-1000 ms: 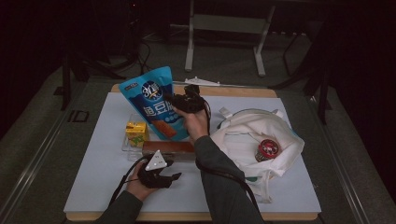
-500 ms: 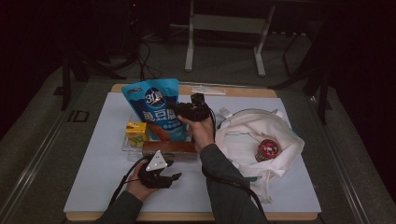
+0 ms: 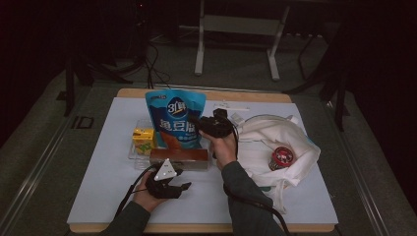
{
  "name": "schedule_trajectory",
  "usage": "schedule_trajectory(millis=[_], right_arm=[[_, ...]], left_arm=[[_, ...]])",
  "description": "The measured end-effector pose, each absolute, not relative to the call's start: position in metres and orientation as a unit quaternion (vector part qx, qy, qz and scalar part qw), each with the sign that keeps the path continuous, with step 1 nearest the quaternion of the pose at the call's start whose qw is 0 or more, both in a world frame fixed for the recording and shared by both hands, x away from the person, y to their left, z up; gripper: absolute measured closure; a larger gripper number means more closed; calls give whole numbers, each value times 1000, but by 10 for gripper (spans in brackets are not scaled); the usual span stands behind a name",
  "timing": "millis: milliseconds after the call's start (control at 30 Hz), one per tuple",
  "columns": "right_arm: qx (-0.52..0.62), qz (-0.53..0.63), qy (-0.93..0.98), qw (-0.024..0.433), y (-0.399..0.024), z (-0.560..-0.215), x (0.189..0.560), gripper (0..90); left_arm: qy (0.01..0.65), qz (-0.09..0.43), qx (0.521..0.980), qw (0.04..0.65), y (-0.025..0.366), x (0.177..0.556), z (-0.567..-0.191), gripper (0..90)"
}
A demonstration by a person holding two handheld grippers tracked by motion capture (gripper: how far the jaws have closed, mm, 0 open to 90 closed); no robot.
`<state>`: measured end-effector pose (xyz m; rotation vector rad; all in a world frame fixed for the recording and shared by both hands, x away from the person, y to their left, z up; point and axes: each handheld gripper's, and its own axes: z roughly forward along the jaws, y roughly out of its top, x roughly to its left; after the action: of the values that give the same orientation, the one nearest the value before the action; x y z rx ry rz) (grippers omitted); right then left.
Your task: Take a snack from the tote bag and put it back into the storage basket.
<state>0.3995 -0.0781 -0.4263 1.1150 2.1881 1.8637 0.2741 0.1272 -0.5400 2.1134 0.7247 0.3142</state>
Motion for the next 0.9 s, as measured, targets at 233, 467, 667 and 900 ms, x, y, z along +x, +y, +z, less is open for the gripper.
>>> schedule_trajectory(millis=[233, 467, 667, 900], right_arm=[[349, 571, 740, 65, -82, -424, 395, 785], [323, 539, 771, 103, -84, -421, 387, 739], [309, 523, 787, 110, -90, -419, 384, 758], [291, 505, 803, 125, -97, -417, 379, 766]], left_arm=[[288, 126, 847, 427, 127, 274, -540, 419], [289, 126, 847, 428, 127, 274, -540, 418], [288, 127, 848, 427, 127, 274, -540, 418], [288, 126, 848, 427, 127, 274, -540, 417]])
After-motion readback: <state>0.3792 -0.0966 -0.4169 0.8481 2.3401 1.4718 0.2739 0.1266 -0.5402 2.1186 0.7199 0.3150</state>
